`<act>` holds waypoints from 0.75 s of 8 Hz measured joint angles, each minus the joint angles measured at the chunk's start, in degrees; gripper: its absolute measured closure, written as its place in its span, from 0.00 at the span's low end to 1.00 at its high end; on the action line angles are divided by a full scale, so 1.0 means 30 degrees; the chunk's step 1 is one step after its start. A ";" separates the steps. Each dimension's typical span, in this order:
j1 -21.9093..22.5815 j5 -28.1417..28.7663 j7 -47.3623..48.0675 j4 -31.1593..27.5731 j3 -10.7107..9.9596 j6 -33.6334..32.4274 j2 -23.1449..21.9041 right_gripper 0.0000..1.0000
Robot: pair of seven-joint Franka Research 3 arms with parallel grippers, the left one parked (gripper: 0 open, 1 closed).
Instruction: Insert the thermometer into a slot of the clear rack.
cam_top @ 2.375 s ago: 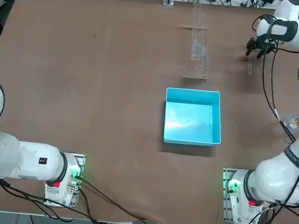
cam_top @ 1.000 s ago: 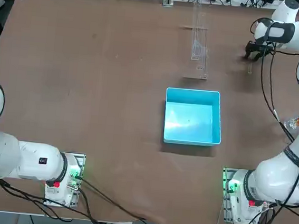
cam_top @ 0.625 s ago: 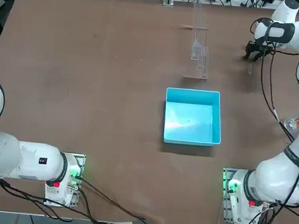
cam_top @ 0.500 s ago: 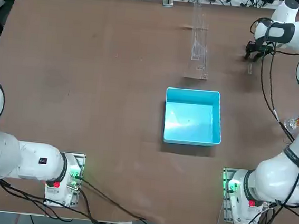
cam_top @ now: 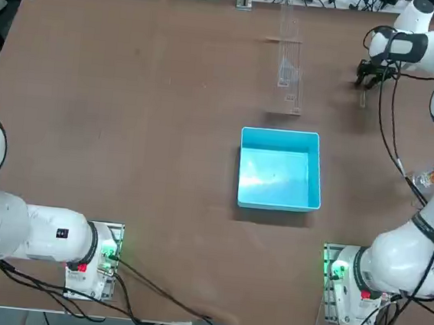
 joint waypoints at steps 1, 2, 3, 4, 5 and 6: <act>-0.0001 0.0005 0.0001 0.0020 0.0009 0.0000 -0.0005 0.54; 0.0000 0.0011 0.0003 0.0042 0.0023 0.0000 -0.0029 0.65; -0.0001 0.0012 0.0004 0.0048 0.0029 0.0000 -0.0028 0.68; 0.0001 0.0016 0.0004 0.0065 0.0049 -0.0001 -0.0041 0.77; 0.0001 0.0015 0.0004 0.0067 0.0053 -0.0001 -0.0040 0.78; 0.0000 0.0015 0.0004 0.0068 0.0054 -0.0001 -0.0040 0.78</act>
